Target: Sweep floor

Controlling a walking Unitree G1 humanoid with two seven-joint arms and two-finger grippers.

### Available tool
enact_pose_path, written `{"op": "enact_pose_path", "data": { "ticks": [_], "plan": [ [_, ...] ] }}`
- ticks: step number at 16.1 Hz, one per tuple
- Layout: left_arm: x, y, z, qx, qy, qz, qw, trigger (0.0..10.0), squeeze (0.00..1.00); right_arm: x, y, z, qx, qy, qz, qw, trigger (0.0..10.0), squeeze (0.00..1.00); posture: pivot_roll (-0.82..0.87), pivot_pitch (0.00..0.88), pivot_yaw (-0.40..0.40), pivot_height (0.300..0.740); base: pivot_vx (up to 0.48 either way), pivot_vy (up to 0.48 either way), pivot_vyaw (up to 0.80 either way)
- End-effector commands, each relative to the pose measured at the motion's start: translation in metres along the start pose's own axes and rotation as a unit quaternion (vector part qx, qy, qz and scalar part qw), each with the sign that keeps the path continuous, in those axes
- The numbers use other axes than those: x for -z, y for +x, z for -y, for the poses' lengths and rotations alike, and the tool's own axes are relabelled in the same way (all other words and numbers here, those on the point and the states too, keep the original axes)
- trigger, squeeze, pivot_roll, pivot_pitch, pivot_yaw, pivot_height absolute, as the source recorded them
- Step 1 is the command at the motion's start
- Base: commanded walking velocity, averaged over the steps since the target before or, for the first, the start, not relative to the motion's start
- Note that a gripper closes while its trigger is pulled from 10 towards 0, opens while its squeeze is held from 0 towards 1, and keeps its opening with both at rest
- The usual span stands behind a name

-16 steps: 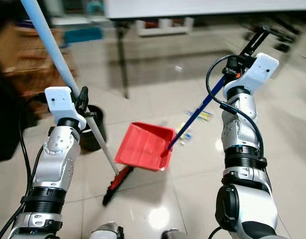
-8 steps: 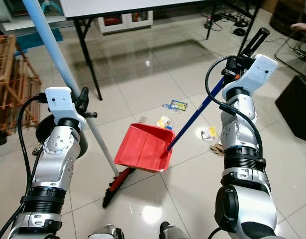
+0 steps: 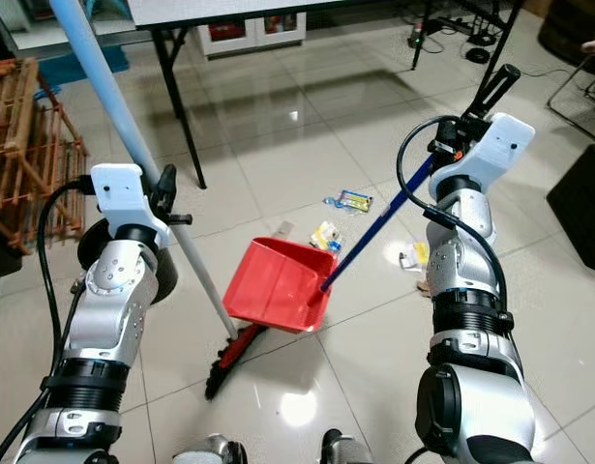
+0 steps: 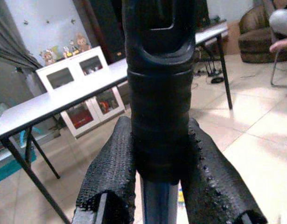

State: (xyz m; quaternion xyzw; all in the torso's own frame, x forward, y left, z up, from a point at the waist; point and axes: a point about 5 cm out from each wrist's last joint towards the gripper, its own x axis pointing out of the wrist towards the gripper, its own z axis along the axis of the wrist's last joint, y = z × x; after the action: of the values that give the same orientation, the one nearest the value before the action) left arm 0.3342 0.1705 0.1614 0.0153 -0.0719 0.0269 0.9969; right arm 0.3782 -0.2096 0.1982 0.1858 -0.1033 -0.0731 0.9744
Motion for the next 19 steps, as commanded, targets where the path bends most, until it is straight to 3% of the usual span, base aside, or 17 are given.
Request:
{"op": "enact_pose_path", "data": {
  "ticks": [1,11,15,19],
  "plan": [
    [-0.0076,0.0036,0.0034,0.004,0.01,0.011,1.0,10.0,0.0,-0.0135,0.0019,0.0008,0.0,0.011,0.025,1.0,10.0,0.0,-0.02,0.101,0.006,0.74,0.379,0.0,-0.79],
    [-0.0073,0.0044,0.0042,0.002,0.01,0.009,1.0,10.0,0.0,-0.0142,0.0006,-0.0011,-0.001,-0.011,0.037,0.999,10.0,0.0,-0.02,0.103,0.005,0.74,0.48,0.0,-0.08],
    [-0.0079,0.0049,0.004,0.003,0.009,0.01,1.0,10.0,0.0,-0.0169,0.0007,-0.0028,-0.005,-0.025,0.045,0.999,10.0,0.0,-0.02,0.103,0.007,0.74,0.48,0.0,0.8],
    [-0.01,0.0063,0.0042,0.003,0.011,0.014,1.0,10.0,0.0,-0.0141,0.0007,-0.0035,-0.004,-0.007,0.037,0.999,10.0,0.0,-0.02,0.101,0.011,0.74,0.48,0.0,0.0]
  ]
}}
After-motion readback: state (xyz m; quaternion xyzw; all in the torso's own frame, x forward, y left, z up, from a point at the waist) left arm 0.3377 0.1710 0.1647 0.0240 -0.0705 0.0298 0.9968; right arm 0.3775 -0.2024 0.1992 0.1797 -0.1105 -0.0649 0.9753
